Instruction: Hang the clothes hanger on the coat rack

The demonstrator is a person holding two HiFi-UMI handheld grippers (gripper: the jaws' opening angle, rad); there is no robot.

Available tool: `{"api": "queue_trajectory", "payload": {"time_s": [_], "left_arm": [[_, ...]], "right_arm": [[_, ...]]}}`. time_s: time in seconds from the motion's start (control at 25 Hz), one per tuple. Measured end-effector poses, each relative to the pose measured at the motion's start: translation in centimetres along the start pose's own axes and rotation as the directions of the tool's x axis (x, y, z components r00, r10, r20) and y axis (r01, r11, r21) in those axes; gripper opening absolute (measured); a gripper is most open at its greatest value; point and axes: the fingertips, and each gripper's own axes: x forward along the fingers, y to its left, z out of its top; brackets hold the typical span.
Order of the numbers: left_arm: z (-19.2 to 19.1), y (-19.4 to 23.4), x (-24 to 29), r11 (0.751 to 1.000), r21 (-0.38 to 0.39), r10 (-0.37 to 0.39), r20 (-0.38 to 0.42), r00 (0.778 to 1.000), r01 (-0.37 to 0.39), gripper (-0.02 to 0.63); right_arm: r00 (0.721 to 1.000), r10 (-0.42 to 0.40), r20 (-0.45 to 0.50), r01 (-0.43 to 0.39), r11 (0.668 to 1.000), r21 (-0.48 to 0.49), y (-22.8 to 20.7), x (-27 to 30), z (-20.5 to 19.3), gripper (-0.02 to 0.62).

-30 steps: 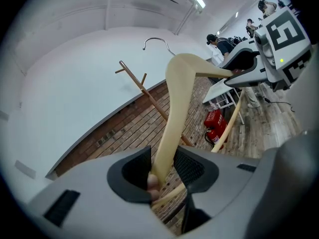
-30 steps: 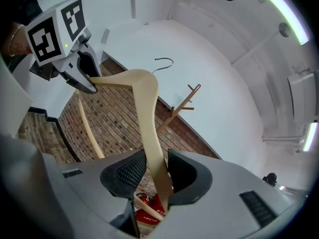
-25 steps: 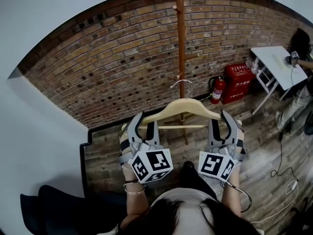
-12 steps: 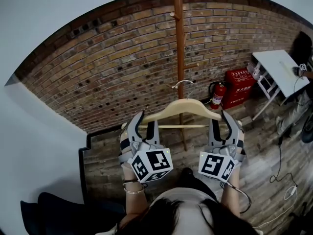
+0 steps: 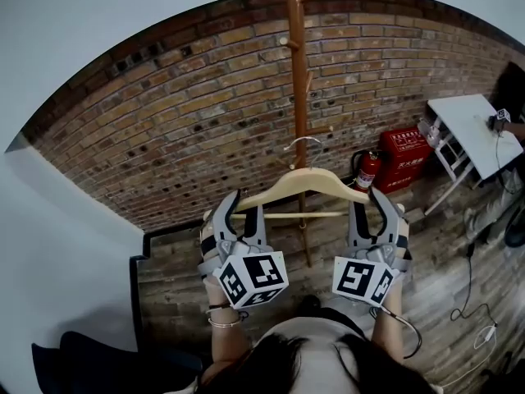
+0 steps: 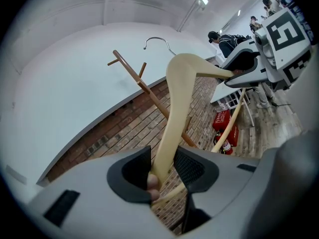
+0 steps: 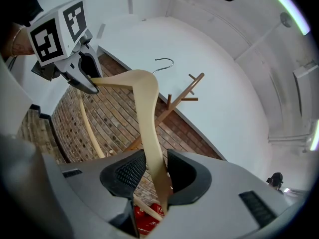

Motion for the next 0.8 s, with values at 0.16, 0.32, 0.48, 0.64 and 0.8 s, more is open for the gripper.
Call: {"api": "queue_trajectory", "payload": {"time_s": [0.16,0.32,0.48,0.64,0.8], "left_arm": [[-0.1,0.0,1.7,1.0,0.005,0.007,-0.01,1.0,-0.007,0.141],[-0.3,-0.2,3.3,1.0,0.019,0.01,-0.02,1.0,-0.009,0.141],[0.5,0.2,4.5,1.0,-0.002,0.023,-0.031,0.999,-0.023,0.143],[0.4,0.3,5.7,1.0,0.007,0.017,-0.036,0.999,-0.017,0.143],[0.2,0.6,6.7,1.0,0.027,0.009,-0.036,0.999,-0.008,0.143]], "right_arm": [[1.0,0.014,0.009,-0.014,1.0,-0.004,-0.2,2.0,-0.3,0.143],[0.999,0.03,0.014,-0.03,1.0,-0.003,-0.3,3.7,-0.8,0.144],[0.999,0.048,0.02,-0.048,0.999,-0.003,-0.6,5.2,-1.0,0.143],[0.998,0.053,0.022,-0.053,0.999,-0.005,-0.8,6.5,-1.0,0.143],[0.998,0.059,0.019,-0.059,0.998,0.002,-0.7,7.4,-1.0,0.143]]}}
